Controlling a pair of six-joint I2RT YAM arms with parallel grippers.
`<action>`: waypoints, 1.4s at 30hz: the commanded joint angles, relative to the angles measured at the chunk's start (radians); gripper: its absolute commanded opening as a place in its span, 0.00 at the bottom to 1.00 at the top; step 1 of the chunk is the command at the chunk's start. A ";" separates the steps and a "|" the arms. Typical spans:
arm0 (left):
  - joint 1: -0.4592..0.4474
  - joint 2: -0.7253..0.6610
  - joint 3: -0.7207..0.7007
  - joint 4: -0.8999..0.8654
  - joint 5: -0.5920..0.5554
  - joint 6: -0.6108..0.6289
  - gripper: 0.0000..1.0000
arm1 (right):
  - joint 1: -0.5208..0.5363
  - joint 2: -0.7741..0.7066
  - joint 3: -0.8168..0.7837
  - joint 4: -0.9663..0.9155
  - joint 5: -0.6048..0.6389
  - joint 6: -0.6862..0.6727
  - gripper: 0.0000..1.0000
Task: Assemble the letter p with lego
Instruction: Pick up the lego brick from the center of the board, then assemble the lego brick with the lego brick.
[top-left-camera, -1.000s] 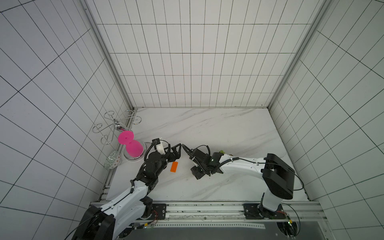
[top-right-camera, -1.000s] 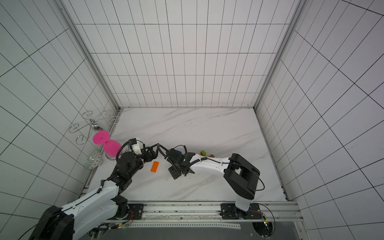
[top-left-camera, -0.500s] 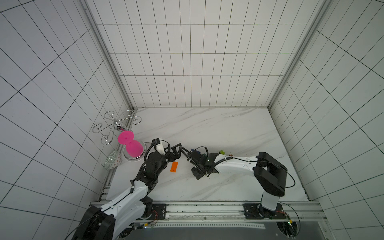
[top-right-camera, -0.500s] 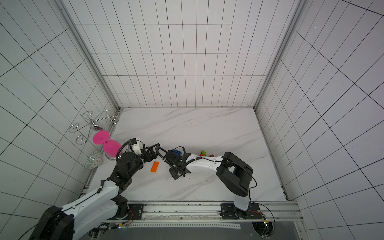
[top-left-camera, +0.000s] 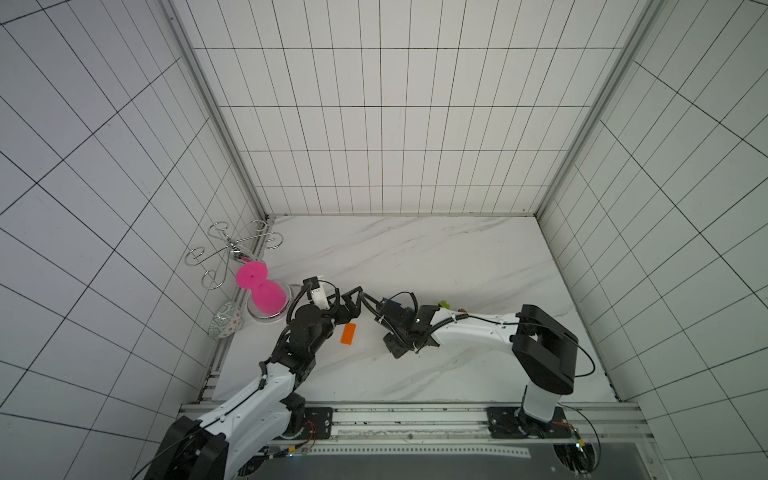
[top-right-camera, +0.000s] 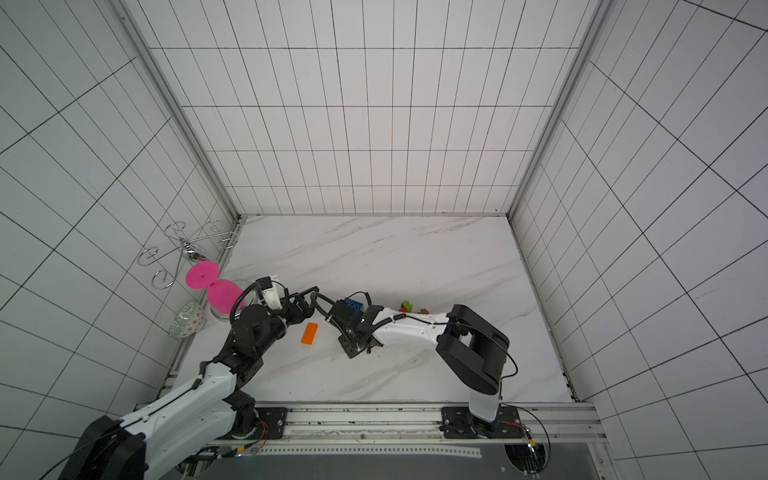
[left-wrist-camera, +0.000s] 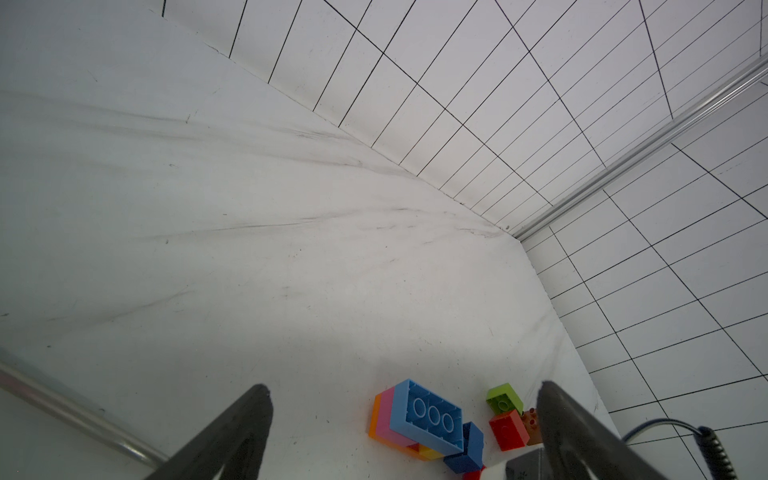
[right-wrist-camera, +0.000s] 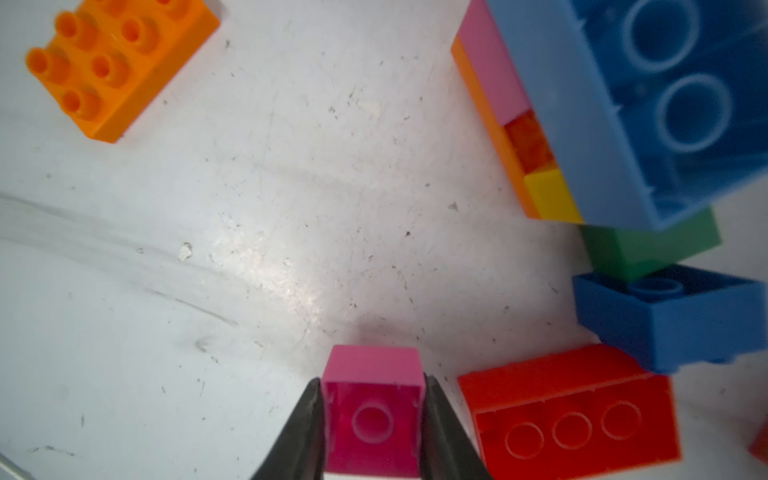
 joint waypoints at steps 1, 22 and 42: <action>0.005 -0.022 -0.013 0.019 0.009 -0.004 0.98 | -0.014 -0.090 -0.003 -0.018 0.034 -0.030 0.12; 0.002 0.022 0.006 0.050 0.111 0.025 0.97 | -0.286 -0.142 0.173 0.013 -0.195 -0.262 0.00; 0.020 -0.132 -0.049 -0.015 -0.019 -0.028 0.98 | -0.287 0.252 0.622 -0.413 -0.329 -0.711 0.00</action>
